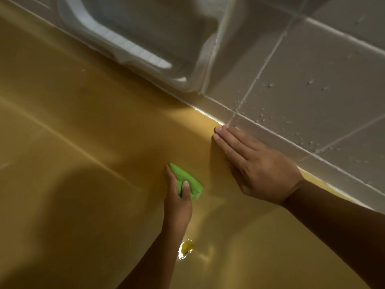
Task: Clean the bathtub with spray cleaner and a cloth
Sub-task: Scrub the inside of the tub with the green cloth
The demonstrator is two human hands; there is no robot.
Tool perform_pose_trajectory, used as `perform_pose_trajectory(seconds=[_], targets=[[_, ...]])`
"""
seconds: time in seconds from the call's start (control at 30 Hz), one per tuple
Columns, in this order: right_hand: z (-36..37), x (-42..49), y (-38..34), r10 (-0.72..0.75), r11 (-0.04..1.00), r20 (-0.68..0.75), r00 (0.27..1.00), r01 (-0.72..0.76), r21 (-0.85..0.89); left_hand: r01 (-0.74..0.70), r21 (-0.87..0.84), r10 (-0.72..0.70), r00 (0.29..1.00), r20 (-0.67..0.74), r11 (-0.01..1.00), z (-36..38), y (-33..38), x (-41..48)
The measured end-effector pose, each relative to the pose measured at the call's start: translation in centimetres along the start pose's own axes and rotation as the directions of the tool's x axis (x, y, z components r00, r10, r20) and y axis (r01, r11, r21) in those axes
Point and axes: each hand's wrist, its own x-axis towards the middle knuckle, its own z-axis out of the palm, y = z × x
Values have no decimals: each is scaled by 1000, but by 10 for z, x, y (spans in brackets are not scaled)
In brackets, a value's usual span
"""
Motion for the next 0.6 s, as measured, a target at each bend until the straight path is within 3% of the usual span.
perform_pose_trajectory(seconds=[0.07, 0.17, 0.27, 0.33, 0.47, 0.6], targets=[[1, -1, 0, -4, 1000, 5, 1000, 4, -17, 145, -8, -145, 989, 18, 989, 5, -24, 2], [2, 0, 0, -5, 999, -1, 1000, 5, -35, 365, -162, -367, 930, 15, 917, 15, -37, 8], [2, -1, 0, -17, 1000, -20, 1000, 17, -25, 376, -392, -415, 910, -17, 840, 24, -30, 9], [2, 1, 1, -20, 1000, -40, 999, 20, -4, 300, -477, -354, 935, -24, 826, 31, -12, 4], [-4, -22, 5, -2, 1000, -30, 1000, 3, 23, 63, -489, -111, 991, -70, 870, 30, 57, -28], [-15, -78, 8, 72, 997, -20, 997, -72, 1, -153, -463, 119, 988, -102, 873, 31, 110, -53]])
